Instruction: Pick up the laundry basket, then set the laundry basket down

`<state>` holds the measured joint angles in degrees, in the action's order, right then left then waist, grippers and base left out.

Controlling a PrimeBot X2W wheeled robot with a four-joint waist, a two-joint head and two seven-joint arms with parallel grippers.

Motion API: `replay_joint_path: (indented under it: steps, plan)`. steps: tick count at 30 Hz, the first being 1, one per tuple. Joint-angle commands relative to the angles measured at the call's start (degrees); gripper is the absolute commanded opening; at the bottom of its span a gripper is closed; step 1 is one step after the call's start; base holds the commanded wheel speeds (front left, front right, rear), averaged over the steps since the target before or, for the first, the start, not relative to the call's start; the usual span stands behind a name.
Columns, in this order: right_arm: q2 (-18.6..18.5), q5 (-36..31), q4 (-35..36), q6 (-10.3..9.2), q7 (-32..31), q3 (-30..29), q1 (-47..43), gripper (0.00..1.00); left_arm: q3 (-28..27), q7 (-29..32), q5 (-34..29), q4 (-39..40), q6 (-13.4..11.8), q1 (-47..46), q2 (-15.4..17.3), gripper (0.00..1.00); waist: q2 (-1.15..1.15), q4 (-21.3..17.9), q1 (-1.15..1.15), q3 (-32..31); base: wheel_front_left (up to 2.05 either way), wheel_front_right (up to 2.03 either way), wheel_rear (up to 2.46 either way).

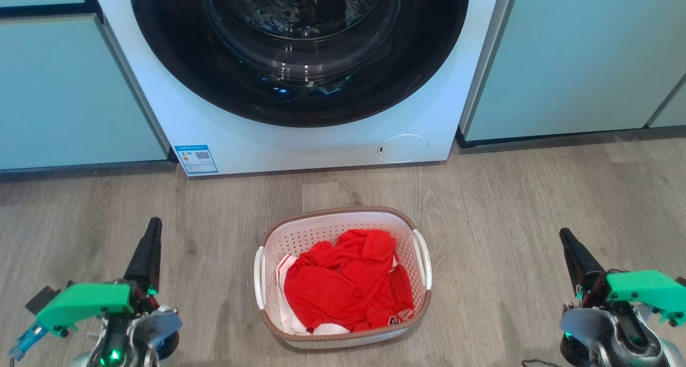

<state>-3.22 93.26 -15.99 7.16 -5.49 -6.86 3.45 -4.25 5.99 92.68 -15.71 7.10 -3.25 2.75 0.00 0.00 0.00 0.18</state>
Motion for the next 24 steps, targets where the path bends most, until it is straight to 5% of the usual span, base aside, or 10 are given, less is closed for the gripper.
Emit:
replay_joint_path:
  steps: [1,24]
  plan:
    - [-0.2,-0.5,2.0,0.33,-0.4,1.1,2.7,0.0,-2.0,0.3,-0.3,1.7,0.4,-2.9,0.4,0.0,0.0,0.0,0.0,0.0,0.0,0.0,0.0]
    - [0.0,-0.7,2.0,0.33,-0.6,0.8,2.7,0.0,-2.1,0.4,-0.4,1.7,0.4,-2.9,0.3,0.0,0.0,0.0,0.0,0.0,0.0,0.0,0.0]
